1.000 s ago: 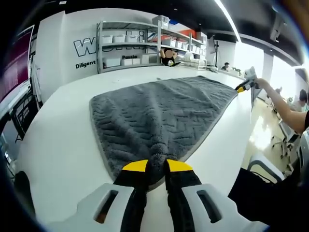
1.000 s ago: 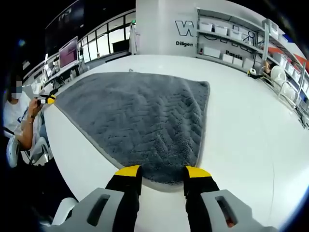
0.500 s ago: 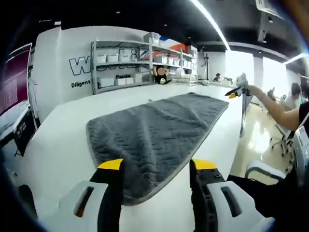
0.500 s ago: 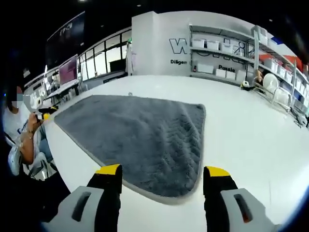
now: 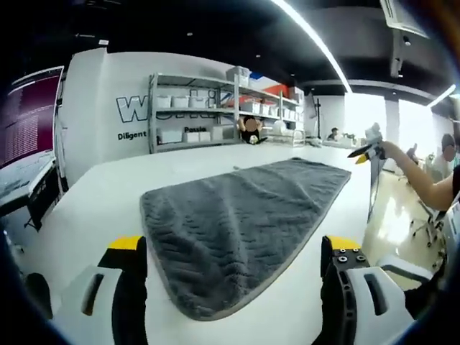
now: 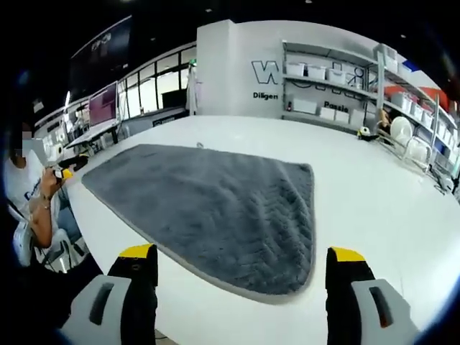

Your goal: Open the folded towel by lifting each exposed corner and separating the folded layers until the towel lies flat within the target outline without major curled edges

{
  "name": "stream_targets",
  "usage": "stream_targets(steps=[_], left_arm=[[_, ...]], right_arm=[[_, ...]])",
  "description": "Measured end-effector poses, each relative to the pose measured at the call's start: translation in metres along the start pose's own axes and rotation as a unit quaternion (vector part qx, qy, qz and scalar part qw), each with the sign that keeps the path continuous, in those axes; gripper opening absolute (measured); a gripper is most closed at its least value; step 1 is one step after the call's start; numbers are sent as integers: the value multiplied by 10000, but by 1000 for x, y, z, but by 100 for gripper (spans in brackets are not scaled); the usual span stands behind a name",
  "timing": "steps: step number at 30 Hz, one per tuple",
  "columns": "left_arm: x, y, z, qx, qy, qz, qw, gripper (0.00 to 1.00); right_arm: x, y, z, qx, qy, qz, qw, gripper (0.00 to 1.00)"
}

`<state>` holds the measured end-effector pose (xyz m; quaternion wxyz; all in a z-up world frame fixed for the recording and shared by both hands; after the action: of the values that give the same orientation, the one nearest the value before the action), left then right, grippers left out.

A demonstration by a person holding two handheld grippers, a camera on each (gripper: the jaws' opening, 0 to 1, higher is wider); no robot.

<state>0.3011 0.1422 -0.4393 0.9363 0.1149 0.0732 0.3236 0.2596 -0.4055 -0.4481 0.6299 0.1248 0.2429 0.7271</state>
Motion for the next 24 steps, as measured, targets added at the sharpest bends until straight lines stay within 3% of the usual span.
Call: stream_targets(steps=[5, 7, 9, 24], left_arm=[[-2, 1, 4, -157, 15, -9, 9999, 99], [-3, 1, 7, -207, 9, -29, 9998, 99], [-3, 2, 9, -220, 7, -31, 9998, 99], [-14, 8, 25, -455, -179, -106, 9987, 99]], right_arm=[[7, -1, 3, -170, 195, 77, 9996, 100], [-20, -4, 13, -201, 179, 125, 9996, 100], [-25, -4, 16, -217, 202, 126, 9995, 100], [-23, -4, 25, -242, 169, 235, 9993, 100]])
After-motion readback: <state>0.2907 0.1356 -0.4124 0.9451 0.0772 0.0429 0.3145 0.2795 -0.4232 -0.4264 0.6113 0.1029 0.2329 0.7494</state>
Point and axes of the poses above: the point that each gripper's makers call its tool centre point, and the gripper's own axes: y roughly backward along the fingers, x roughly to its left, z roughly out of its top, the point moved 2 cm from there along y, roughly backward along the fingers, and after that the axes turned 13 degrees about -z, right-handed, at the moved point
